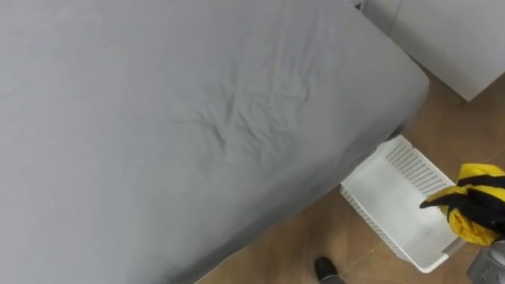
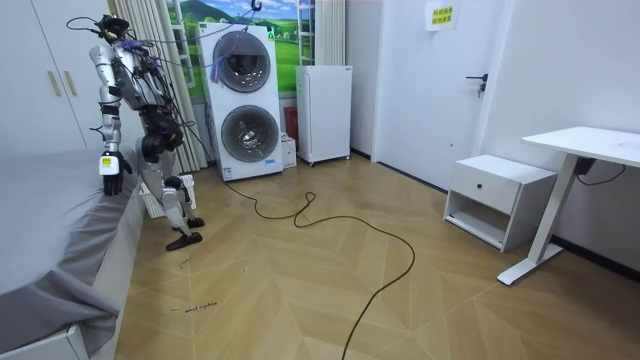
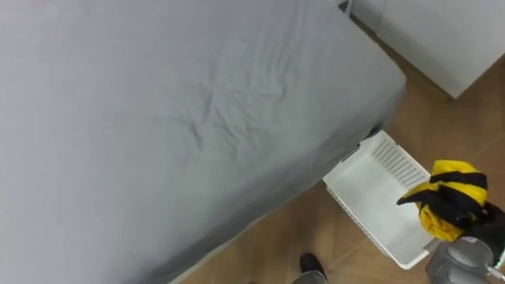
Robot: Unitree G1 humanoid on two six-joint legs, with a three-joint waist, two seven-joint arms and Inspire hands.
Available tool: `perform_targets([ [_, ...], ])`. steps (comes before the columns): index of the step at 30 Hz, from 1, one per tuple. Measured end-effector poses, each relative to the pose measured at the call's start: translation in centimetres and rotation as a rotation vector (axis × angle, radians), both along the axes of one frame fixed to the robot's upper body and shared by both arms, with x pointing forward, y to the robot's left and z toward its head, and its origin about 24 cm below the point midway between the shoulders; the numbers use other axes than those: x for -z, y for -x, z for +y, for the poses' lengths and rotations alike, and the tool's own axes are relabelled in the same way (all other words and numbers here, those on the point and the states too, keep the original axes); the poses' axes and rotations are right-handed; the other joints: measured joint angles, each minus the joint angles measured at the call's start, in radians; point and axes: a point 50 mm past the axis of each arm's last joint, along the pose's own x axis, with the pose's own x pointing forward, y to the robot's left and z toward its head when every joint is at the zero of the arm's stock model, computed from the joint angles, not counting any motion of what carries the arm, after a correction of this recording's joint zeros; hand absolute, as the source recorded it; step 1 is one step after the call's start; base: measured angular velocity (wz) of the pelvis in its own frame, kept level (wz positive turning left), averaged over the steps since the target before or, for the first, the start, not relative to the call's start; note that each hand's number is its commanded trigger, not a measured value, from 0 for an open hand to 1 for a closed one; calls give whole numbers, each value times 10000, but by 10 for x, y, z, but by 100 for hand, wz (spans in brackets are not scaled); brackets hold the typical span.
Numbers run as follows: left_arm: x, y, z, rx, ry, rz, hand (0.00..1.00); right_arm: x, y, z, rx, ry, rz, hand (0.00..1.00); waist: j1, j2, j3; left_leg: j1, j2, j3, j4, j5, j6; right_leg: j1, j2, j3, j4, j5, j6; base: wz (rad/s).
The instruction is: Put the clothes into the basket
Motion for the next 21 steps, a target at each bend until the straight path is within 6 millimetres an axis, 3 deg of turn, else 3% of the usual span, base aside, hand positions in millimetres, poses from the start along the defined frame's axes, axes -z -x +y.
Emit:
perform_targets([
  [1, 0, -2, 0, 23, 0, -54, 0, 2, 2, -1, 130, -49, 65, 61, 45, 2, 3, -60, 3, 0, -8, 38, 6, -79, -23, -3, 40, -11, -1, 5],
  [2, -1, -3, 0, 33, 0, -123, 0, 3, 4, -1, 244, -125, 147, 0, 75, 2, 3, -134, 0, -1, -9, 45, 14, -184, -46, -8, 127, -49, 5, 6],
  [12, -2, -6, 2, 49, 16, -309, 0, -4, 7, -13, 916, 5, -30, 0, 84, 6, 4, -311, -74, -52, 8, 58, 28, -425, -117, -8, 320, -130, 16, 1],
  [16, -2, -6, 2, 100, 83, -364, 0, -13, 4, -21, 1034, 414, -311, 0, 82, -30, 30, -275, -77, -85, 50, 58, 29, -358, -127, -18, 324, -134, 22, 1],
  [21, -2, -1, 5, 82, 46, -353, 0, -10, 15, -25, 1160, 571, -168, 0, 62, -103, 70, 85, -23, -177, 28, 57, 26, 153, -67, -167, 107, -131, 15, 6],
])
